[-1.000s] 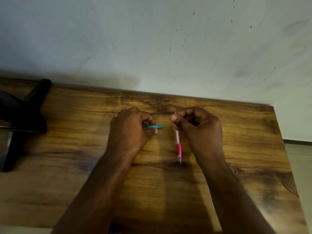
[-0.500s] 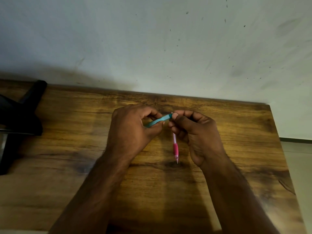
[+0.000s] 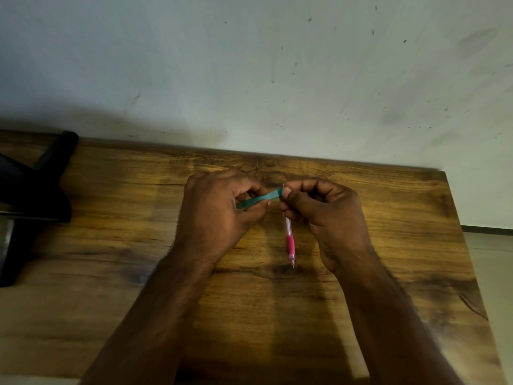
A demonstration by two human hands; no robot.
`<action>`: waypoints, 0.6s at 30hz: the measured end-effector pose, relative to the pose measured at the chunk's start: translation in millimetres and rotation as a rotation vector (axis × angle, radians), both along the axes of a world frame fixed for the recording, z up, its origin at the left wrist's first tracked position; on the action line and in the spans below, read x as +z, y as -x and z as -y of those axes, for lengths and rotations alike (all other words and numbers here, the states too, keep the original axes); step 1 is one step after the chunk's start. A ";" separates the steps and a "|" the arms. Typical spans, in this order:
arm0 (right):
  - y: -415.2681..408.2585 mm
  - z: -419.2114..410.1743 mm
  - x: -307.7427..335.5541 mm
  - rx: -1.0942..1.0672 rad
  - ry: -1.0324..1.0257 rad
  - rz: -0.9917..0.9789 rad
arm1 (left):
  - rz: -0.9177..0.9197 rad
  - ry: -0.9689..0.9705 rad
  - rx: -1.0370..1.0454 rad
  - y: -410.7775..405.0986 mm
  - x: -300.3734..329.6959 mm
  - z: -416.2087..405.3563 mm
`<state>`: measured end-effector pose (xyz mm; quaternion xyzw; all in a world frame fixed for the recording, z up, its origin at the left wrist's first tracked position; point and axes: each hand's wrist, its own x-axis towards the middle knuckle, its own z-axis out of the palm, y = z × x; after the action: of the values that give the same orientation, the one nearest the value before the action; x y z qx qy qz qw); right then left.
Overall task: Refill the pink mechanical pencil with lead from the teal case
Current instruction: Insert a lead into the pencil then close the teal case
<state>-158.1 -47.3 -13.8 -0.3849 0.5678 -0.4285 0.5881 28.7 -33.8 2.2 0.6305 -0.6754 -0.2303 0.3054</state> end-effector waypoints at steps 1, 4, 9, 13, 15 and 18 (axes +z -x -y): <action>0.2 -0.4 -0.8 0.017 0.023 -0.054 | 0.001 0.003 -0.006 0.3 -0.4 -0.2; -1.2 -1.2 -2.1 0.048 0.084 -0.191 | 0.007 0.015 -0.016 1.8 -2.0 -0.6; -2.5 -0.7 -0.5 0.049 0.074 -0.125 | -0.012 0.025 -0.004 1.4 -5.9 0.2; -1.0 0.0 -0.7 0.085 0.089 -0.201 | -0.016 -0.013 0.047 5.0 -9.3 0.2; 0.2 -0.2 -2.9 0.050 0.138 -0.353 | -0.007 -0.059 0.102 8.7 -13.3 0.3; 0.6 -2.7 -4.3 0.046 0.211 -0.658 | 0.025 -0.133 0.175 12.0 -17.8 0.1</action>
<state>-158.7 -44.5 -18.0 -0.5736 0.6708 -0.3246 0.3400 16.8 -33.9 -15.6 0.7088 -0.6046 -0.2394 0.2734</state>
